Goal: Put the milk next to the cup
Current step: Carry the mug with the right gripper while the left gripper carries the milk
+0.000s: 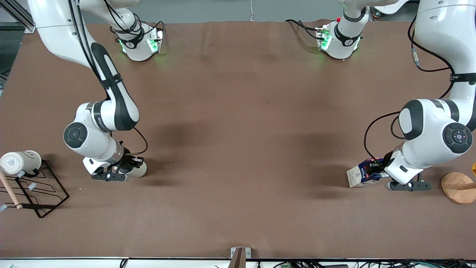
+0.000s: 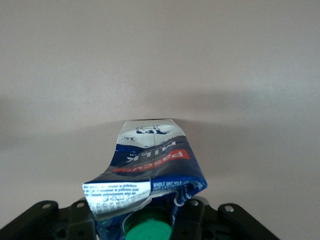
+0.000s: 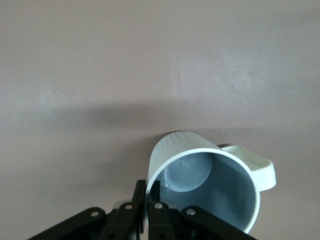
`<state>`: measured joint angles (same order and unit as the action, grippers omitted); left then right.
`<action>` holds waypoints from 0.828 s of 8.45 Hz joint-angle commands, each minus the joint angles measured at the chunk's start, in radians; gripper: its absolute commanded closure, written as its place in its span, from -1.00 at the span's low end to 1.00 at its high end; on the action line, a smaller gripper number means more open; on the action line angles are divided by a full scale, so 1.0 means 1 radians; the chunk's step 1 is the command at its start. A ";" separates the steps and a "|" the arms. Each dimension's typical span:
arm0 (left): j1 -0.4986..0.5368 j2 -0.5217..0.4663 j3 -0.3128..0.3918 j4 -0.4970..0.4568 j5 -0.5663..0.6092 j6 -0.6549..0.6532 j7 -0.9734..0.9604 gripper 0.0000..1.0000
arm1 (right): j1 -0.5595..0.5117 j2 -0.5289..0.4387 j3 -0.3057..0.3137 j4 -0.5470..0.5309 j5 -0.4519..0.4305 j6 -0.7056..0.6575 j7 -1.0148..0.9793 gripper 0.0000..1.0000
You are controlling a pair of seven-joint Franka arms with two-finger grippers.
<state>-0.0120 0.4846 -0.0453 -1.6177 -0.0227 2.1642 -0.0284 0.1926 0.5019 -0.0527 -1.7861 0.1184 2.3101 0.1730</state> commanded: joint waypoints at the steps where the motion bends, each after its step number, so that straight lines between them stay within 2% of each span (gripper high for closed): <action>1: 0.001 -0.037 -0.028 0.005 0.000 0.002 -0.034 0.10 | 0.069 -0.020 0.008 0.124 0.018 -0.147 0.174 1.00; 4: 0.000 -0.072 -0.100 0.007 0.003 -0.006 -0.115 0.12 | 0.278 -0.010 0.005 0.192 0.007 -0.121 0.469 1.00; 6: 0.000 -0.086 -0.165 0.007 0.009 -0.007 -0.204 0.11 | 0.410 0.067 0.001 0.201 -0.002 -0.005 0.545 1.00; 7: -0.002 -0.090 -0.189 0.007 0.010 -0.010 -0.235 0.12 | 0.457 0.128 -0.006 0.249 -0.003 0.011 0.563 1.00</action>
<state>-0.0166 0.4186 -0.2132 -1.6024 -0.0226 2.1633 -0.2264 0.6034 0.5546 -0.0372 -1.5950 0.1201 2.2980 0.7084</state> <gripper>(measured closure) 0.559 0.947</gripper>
